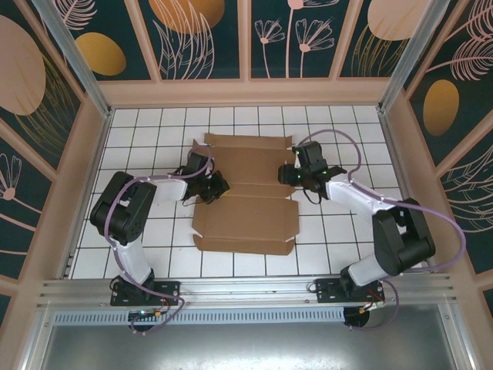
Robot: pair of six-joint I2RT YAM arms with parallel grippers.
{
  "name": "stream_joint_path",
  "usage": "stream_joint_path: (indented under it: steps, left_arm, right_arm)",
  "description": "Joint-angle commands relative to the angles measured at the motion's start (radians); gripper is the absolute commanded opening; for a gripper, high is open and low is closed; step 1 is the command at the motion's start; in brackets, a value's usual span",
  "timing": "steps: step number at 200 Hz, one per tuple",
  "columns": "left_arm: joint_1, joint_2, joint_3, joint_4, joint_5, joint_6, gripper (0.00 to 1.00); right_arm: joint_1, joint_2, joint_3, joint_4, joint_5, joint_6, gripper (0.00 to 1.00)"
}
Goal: Fold the paper box
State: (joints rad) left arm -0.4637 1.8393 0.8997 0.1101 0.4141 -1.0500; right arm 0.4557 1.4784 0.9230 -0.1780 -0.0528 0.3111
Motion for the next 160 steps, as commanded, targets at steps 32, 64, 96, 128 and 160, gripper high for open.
stream_joint_path:
  steps: [32, 64, 96, 128, 160]
  left_arm:
    - [-0.026, -0.185, 0.139, -0.053, -0.128, 0.077, 0.19]
    - [0.086, -0.206, 0.274, -0.184, -0.154, 0.104, 0.29]
    - [0.14, -0.076, 0.431, -0.285, -0.166, 0.157, 0.36]
    - [0.163, 0.08, 0.614, -0.391, -0.241, 0.223, 0.44]
    - [0.188, 0.282, 0.886, -0.584, -0.339, 0.306, 0.52]
  right_arm:
    - [0.064, 0.118, 0.146, -0.041, 0.039, -0.005, 0.53]
    - [0.13, 0.296, 0.305, -0.124, 0.178, -0.049, 0.63]
    - [0.192, 0.476, 0.472, -0.186, 0.291, -0.09, 0.77]
    - [0.215, 0.609, 0.57, -0.213, 0.289, -0.122, 0.75]
    - [0.219, 0.683, 0.588, -0.23, 0.245, -0.137, 0.7]
